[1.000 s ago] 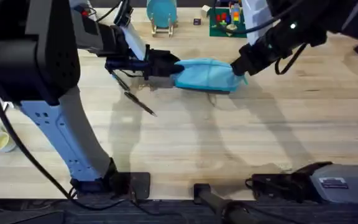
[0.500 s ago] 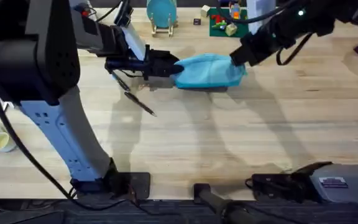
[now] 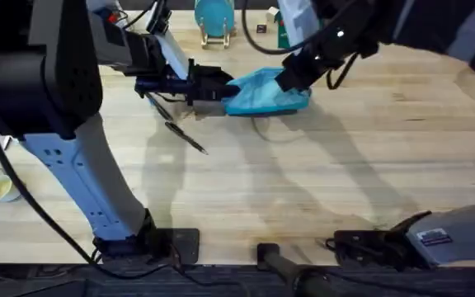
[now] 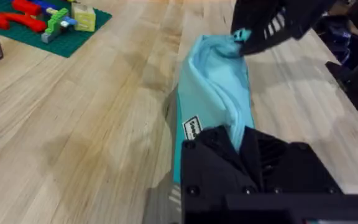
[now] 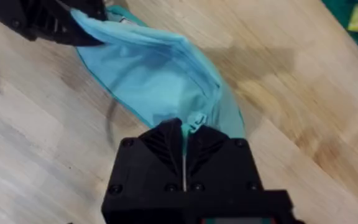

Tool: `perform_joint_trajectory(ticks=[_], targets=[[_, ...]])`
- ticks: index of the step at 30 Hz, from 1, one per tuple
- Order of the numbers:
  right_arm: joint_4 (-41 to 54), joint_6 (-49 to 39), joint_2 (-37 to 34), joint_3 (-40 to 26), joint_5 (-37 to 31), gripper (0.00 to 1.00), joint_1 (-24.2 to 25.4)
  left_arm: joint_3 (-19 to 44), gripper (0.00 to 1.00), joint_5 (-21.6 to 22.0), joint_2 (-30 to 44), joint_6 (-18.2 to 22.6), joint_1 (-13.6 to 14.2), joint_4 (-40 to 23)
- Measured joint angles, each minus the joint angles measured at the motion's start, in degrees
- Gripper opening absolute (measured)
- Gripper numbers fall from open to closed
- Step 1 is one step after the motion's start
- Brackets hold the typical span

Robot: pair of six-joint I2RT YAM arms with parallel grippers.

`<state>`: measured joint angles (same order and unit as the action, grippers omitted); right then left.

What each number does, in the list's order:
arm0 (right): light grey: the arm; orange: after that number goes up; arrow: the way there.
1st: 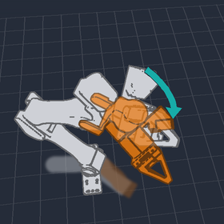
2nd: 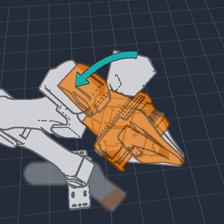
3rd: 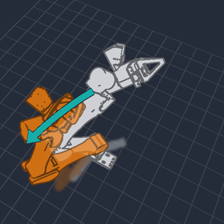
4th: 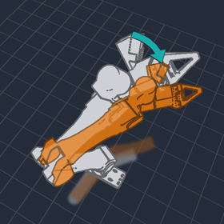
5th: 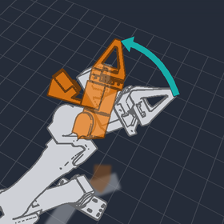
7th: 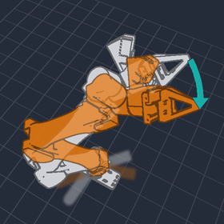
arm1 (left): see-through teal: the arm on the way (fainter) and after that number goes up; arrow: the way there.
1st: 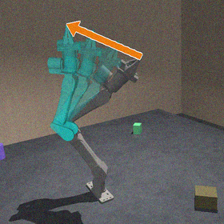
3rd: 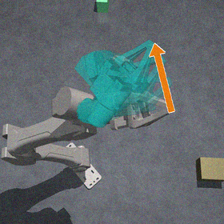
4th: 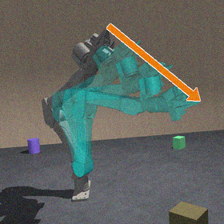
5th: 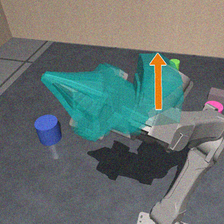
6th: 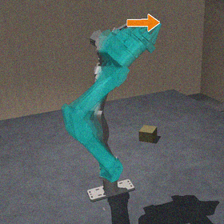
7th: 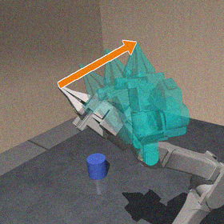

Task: Unzip the bag, pick up the pens from the table one at a time and place them inside, then zip the bag closed.

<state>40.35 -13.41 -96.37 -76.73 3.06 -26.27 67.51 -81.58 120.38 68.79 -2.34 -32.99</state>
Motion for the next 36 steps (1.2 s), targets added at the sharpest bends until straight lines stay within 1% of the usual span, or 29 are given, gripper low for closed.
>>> perform_joint_trajectory(ticks=[5, 18, 27, 36], targets=[[-1.8, 0.0, -1.4, 0.0, -0.6, 0.03, -1.3, 0.0, 0.042, 0.0, 0.0, 0.0, -0.5, 0.0], [-2.3, 0.1, -1.4, 0.0, -0.7, 0.031, -1.4, 0.0, 0.042, 0.0, 0.0, 0.0, -0.5, 0.0], [-7.9, 0.0, -1.4, 0.0, -1.7, 0.031, -1.5, 0.0, 0.042, 0.0, 0.0, 0.0, -0.7, 0.0], [-8.2, 0.0, -1.4, 0.0, -2.4, 0.03, -2.1, 0.0, 0.042, 0.2, 0.0, 0.0, -0.7, 0.0]])
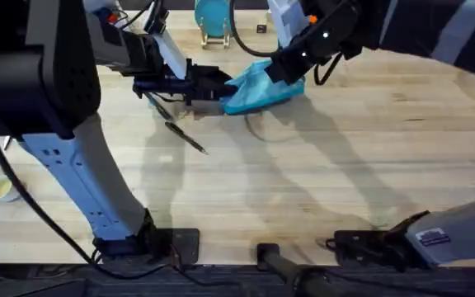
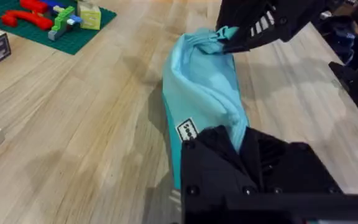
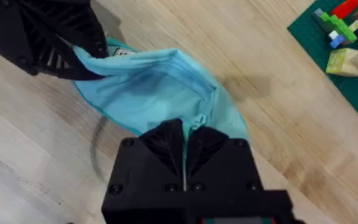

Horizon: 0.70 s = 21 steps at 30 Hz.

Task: Unzip the bag, pick up the pens from the table one at a time and place them inside, then zip the bag closed.

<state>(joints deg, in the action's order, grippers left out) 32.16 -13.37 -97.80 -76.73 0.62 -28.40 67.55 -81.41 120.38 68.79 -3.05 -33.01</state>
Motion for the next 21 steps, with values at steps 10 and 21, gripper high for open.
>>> perform_joint_trajectory(ticks=[10, 21], targets=[[0.7, 0.0, 0.0, 0.0, 0.0, 0.03, 0.0, 0.0, 0.042, 0.0, 0.0, 0.0, 0.0, 0.0], [7.7, 0.0, 2.7, 0.0, -2.7, 0.03, -1.2, 0.0, 0.042, -0.1, 0.0, 0.0, 0.0, -0.2]])
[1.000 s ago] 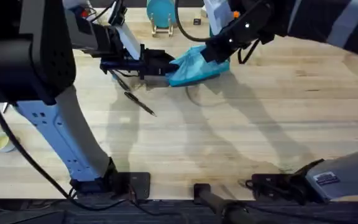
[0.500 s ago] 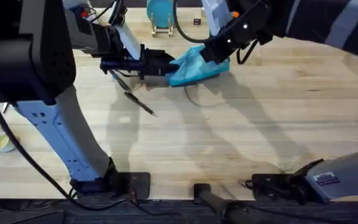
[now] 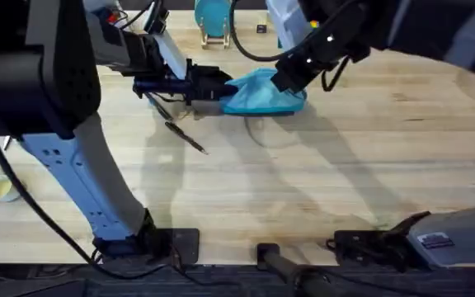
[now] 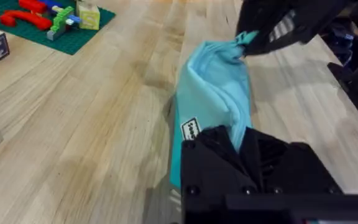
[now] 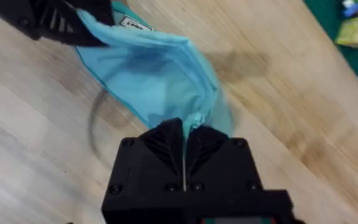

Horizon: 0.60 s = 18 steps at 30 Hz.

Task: Unzip the bag, pick up the pens from the table one at a time and place them inside, then zip the bag closed.

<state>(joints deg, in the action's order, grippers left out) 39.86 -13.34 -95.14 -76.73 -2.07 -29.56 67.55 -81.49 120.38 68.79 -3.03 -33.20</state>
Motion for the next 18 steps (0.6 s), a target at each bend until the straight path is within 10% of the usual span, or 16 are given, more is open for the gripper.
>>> perform_joint_trajectory(ticks=[13, 18], targets=[[8.4, 0.0, 8.7, 0.0, -2.6, 0.045, 3.3, 0.0, 0.042, -0.4, 0.0, 0.0, 1.6, 0.1], [9.8, 0.0, 9.1, -0.8, -2.7, 0.724, 5.7, 0.0, 0.042, -0.6, 0.0, 0.0, 2.4, 0.0]])
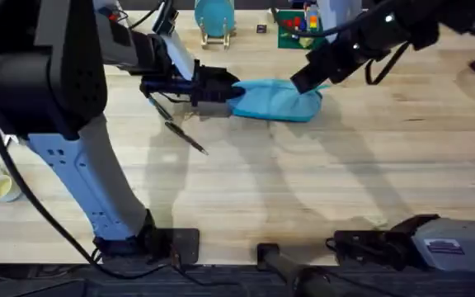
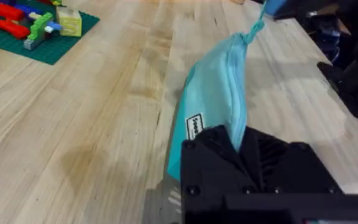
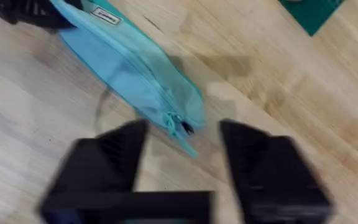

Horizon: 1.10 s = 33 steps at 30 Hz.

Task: Unzip the bag, pick up the pens from the table one at a time and place them inside, then zip the bag closed.

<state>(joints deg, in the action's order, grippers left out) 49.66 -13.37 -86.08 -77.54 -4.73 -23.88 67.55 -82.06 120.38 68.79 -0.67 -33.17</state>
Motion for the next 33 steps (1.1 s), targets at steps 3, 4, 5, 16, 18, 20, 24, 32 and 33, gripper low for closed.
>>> perform_joint_trajectory(ticks=[3, 4, 5, 16, 18, 20, 24, 32, 33], targets=[[0.7, -0.2, 0.3, -0.3, 0.0, 0.988, 1.2, 0.0, 0.042, 0.0, 0.0, 0.0, 0.0, 0.0], [1.0, -0.2, 0.3, -0.3, 0.0, 0.993, 1.6, 0.0, 0.042, 0.0, 0.0, 0.0, 0.0, 0.0], [1.4, -0.2, 0.3, -0.3, 0.0, 0.996, 2.1, 0.0, 0.042, 0.0, 0.0, 0.0, 0.0, 0.0], [3.7, -0.5, 0.3, -0.3, 0.0, 0.996, 4.0, 0.0, 0.042, 0.0, 0.0, 0.0, 0.0, 0.0], [4.2, -1.0, 0.3, -0.3, 0.0, 0.996, 4.0, 0.0, 0.042, 0.0, 0.0, 0.0, 0.0, 0.0], [4.4, -1.4, 0.3, -0.3, 0.0, 0.995, 4.0, 0.0, 0.042, 0.0, 0.0, 0.0, 0.0, 0.0], [4.4, -1.7, 0.3, -0.3, 0.0, 0.996, 4.0, 0.0, 0.042, 0.0, 0.0, 0.0, 0.0, 0.0], [4.5, -3.1, 4.8, -0.3, 0.0, 0.996, 4.0, 0.0, 0.042, 0.0, 0.0, 0.0, 0.0, 0.0], [4.5, -3.3, 5.7, -0.3, 0.0, 0.996, 4.0, 0.0, 0.042, 0.0, 0.0, 0.0, 0.0, 0.0]])
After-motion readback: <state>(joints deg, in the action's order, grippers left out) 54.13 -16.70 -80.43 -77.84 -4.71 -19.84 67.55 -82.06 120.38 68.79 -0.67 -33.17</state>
